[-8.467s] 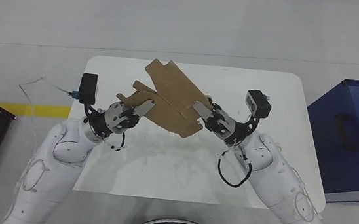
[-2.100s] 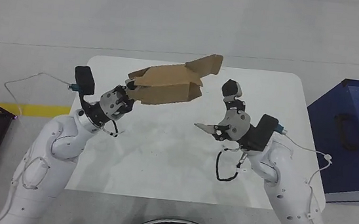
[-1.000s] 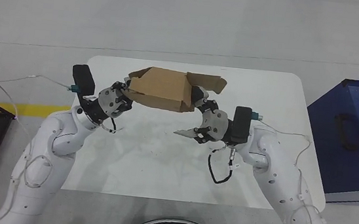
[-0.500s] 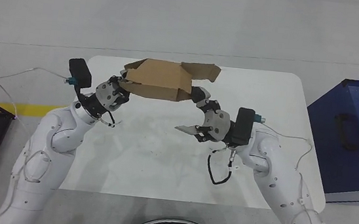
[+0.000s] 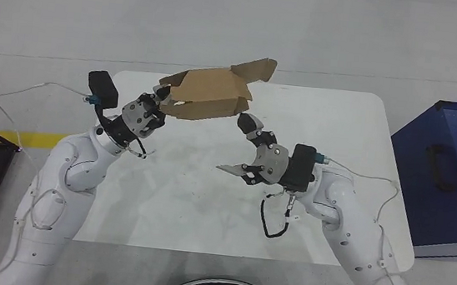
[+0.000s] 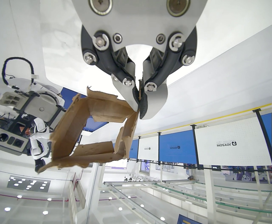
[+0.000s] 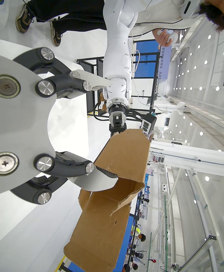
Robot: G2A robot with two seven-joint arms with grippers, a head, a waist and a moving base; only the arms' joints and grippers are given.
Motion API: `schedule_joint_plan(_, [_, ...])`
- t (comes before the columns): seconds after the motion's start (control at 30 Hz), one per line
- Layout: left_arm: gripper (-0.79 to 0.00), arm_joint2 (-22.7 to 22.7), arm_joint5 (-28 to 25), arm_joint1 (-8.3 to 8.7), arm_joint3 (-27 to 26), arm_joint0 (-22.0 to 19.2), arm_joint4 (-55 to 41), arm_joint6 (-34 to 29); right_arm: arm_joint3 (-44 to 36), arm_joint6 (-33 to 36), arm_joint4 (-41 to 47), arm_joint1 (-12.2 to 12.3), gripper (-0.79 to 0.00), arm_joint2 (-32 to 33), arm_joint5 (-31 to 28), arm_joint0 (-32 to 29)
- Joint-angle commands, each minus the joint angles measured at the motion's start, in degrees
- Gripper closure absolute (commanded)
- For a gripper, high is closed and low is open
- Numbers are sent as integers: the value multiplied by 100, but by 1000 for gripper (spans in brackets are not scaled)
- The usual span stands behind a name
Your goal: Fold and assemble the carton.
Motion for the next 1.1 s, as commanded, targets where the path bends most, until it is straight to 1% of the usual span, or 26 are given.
schedule_joint_plan(0.0, [0, 5, -49, -1, -7, 13, 38, 43, 13, 58, 3, -4, -659, -18, 28, 38])
schedule_joint_plan(0.3, [0, 3, -170, -4, -35, 56, 228, 179, -2, 153, 63, 9, -646, 73, 44, 63])
schedule_joint_plan(0.37, [0, 7, -164, -5, -51, 59, 269, 195, -26, 173, 92, 11, -628, 62, -14, 59])
schedule_joint_plan(0.47, [0, 30, -148, -9, -84, 65, 382, 217, 4, 249, 129, 2, -625, -40, -119, 116])
schedule_joint_plan(0.6, [0, 73, -145, -14, -126, 84, 538, 253, 75, 323, 175, -27, -643, -191, -138, 263])
schedule_joint_plan(0.77, [0, 91, -162, -15, -150, 112, 694, 323, 188, 401, 246, -51, -631, -298, -164, 396])
schedule_joint_plan(0.87, [0, 89, -175, -13, -155, 121, 819, 359, 233, 446, 321, -54, -600, -320, -218, 430])
schedule_joint_plan(0.9, [0, 89, -174, -12, -163, 123, 882, 372, 246, 466, 355, -54, -576, -326, -257, 441])
schedule_joint_plan(0.93, [0, 86, -162, -12, -169, 125, 955, 394, 260, 497, 388, -53, -536, -332, -305, 451])
schedule_joint_plan(0.97, [0, 91, -147, -12, -170, 134, 1009, 425, 273, 530, 421, -52, -517, -337, -349, 461])
schedule_joint_plan(1.0, [0, 97, -136, -14, -171, 139, 1047, 460, 284, 565, 450, -51, -480, -341, -380, 471])
schedule_joint_plan(1.03, [0, 102, -126, -15, -172, 141, 1094, 486, 296, 598, 478, -51, -425, -346, -405, 481])
schedule_joint_plan(1.07, [0, 106, -116, -15, -172, 143, 1149, 510, 309, 626, 506, -51, -388, -351, -422, 490])
